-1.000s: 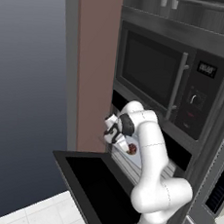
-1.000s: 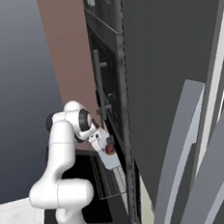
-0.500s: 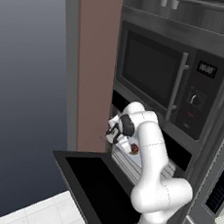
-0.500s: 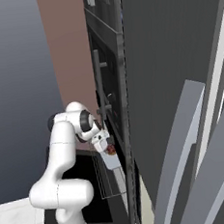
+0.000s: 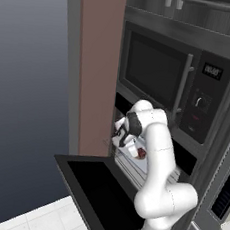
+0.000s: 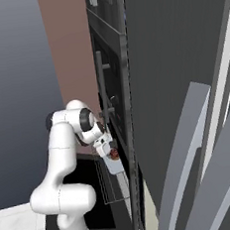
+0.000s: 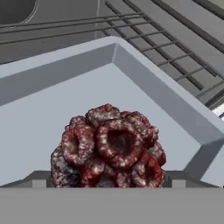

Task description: Take the baked cake out of the oven and place it on the plate for cooling. Then close the oven door.

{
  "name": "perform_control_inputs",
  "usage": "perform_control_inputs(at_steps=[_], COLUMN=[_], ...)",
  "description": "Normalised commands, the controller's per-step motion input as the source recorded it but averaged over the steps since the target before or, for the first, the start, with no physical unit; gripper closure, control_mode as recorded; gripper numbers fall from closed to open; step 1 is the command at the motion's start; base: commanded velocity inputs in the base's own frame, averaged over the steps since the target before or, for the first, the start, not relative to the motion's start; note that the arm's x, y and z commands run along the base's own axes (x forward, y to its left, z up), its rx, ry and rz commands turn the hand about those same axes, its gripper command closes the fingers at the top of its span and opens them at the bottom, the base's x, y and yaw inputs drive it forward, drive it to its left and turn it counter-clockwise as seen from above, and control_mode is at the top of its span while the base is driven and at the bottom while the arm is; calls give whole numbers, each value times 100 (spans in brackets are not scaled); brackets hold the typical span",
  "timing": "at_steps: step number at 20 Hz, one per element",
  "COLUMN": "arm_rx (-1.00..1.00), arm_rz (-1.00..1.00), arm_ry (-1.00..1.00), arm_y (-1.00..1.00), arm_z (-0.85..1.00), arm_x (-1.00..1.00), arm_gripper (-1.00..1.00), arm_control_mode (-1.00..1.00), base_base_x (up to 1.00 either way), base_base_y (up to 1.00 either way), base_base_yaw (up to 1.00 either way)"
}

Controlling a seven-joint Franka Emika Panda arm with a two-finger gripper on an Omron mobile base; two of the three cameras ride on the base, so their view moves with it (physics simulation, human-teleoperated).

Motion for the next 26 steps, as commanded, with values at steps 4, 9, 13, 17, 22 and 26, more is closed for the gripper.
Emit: perform_control_inputs(at_steps=[4,9,13,17,22,26], arm_rx=[0,0,0,0,0,1], arm_rz=[0,2,5,6,7,6], arm_ry=[-24,-25,-19,-11,-6,-4], arm_y=[22,33,52,68,74,59], arm_z=[29,20,19,31,50,79], arm_x=[-67,-67,-73,-73,-73,-63], arm_gripper=[100,100,100,100,100,100], arm_control_mode=[-100,-100,-100,-100,-100,-100], base_base_x=[0,0,0,0,0,0], base_base_y=[0,0,0,0,0,0], base_base_yaw=[0,0,0,0,0,0])
